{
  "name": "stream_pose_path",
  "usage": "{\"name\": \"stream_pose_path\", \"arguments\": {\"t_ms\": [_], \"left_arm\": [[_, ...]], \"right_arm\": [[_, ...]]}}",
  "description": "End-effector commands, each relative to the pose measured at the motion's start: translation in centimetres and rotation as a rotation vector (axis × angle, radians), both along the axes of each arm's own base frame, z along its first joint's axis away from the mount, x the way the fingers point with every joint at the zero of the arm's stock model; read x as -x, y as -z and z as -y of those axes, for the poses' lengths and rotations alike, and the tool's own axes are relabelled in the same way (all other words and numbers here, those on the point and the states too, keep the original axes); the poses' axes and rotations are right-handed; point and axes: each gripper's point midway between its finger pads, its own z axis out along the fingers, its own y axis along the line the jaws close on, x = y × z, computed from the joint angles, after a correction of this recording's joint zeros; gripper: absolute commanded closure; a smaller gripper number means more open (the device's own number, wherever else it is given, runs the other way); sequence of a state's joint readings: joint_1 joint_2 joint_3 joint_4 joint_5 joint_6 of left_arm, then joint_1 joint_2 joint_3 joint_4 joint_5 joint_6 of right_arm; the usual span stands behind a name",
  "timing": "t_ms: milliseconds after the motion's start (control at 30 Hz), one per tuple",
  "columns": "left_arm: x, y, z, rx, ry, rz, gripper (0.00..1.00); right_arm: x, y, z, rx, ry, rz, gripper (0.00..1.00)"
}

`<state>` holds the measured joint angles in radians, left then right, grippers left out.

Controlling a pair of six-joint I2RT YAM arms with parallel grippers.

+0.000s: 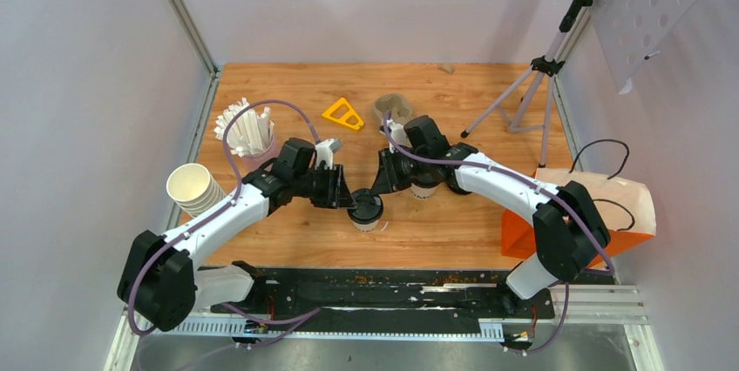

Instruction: Pack the takeout coffee

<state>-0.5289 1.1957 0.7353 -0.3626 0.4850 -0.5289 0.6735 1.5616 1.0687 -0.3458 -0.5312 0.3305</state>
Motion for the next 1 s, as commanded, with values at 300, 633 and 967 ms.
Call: {"name": "stream_pose_path", "arguments": {"t_ms": [300, 633, 967], "left_arm": [[1.0, 0.0, -0.3, 0.092, -0.109, -0.022, 0.51], [0.7, -1.8, 0.2, 0.153, -0.119, 0.001, 0.37], [-1.0, -4.1, -1.0, 0.051, -0.13, 0.105, 0.31]], "right_arm": [[-0.3, 2.7, 1.4, 0.095, -0.027, -0.002, 0.73], [-1.7, -1.5, 0.0, 0.044, -0.035, 0.048, 0.49], [-0.1, -4.7, 0.9, 0.013, 0.004, 0.032, 0.59]]}}
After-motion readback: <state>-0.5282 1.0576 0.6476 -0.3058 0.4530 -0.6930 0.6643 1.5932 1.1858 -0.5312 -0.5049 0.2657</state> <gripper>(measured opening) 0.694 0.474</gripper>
